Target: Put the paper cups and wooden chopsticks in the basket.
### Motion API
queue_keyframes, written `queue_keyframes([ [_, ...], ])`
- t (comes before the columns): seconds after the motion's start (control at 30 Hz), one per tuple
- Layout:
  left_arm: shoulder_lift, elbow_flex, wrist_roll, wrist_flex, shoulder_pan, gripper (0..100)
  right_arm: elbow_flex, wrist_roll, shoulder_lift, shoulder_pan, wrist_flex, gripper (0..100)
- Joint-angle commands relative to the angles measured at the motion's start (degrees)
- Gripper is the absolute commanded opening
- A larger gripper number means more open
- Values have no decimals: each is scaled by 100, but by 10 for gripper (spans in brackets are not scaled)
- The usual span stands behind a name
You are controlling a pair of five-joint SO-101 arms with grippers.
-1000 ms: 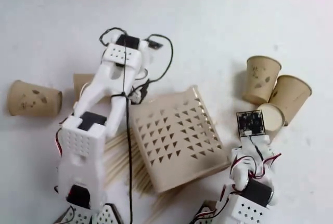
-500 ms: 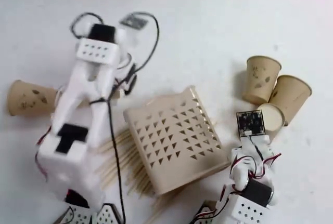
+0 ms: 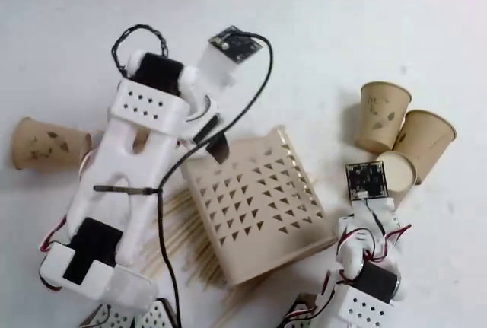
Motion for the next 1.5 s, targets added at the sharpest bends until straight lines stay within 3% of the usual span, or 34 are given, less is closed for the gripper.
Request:
queue_keyframes([
  [0.0, -268, 62, -62, 9, 84, 287, -18, -26, -40, -66, -119, 18],
  [0.2, 119, 343, -123, -9, -48, 286, -18, -26, -40, -48, -119, 18],
  [0.4, 470, 853, -791, -149, -470, 286, -18, -26, -40, -66, -119, 18],
  [0.63, 505, 1081, -897, -905, -848, 286, -18, -26, -40, -66, -119, 18],
  [1.23, 532, 1125, -870, -1240, -321, 286, -9, -26, -40, -66, -119, 18],
  [1.47, 523, 2048, -870, -2092, -31, 286, -9, -26, -40, -66, -119, 18],
])
